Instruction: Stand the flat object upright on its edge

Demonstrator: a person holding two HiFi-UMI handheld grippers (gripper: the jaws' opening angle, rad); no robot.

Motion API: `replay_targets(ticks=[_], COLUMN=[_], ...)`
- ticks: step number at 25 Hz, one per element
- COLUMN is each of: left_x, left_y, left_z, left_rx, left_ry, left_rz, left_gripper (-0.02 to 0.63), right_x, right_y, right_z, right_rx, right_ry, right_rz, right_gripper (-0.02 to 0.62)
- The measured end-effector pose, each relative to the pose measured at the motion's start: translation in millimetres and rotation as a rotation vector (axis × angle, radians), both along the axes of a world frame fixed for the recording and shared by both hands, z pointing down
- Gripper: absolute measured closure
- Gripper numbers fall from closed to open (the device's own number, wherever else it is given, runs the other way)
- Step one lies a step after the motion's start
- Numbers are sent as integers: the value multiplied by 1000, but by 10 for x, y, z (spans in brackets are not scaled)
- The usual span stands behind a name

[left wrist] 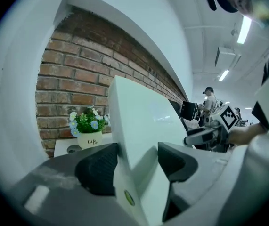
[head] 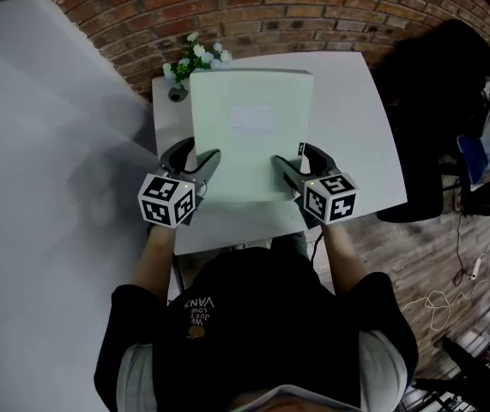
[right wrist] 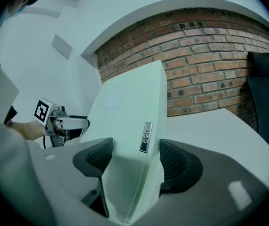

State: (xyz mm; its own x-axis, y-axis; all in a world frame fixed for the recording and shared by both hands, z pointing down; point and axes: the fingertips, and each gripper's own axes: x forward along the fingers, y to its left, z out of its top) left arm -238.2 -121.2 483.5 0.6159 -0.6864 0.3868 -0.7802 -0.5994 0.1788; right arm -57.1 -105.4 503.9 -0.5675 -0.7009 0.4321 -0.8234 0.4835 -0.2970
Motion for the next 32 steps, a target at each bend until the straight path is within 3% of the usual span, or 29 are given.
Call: replay_targets(ticks=[17,32], left_x=[916,1745], left_y=[-644,-1116], left_z=[-449,-609], left_rx=[127,190], left_ry=[-6,-4], left_rz=[-99,-93], left_gripper=[344,350], right_x=[922,1756], right_y=[-843,-1339], right_z=[-384,-541], right_rx=[101,154], right_ry=[14,28], right_rz=[-71,-63], right_gripper=[290,290])
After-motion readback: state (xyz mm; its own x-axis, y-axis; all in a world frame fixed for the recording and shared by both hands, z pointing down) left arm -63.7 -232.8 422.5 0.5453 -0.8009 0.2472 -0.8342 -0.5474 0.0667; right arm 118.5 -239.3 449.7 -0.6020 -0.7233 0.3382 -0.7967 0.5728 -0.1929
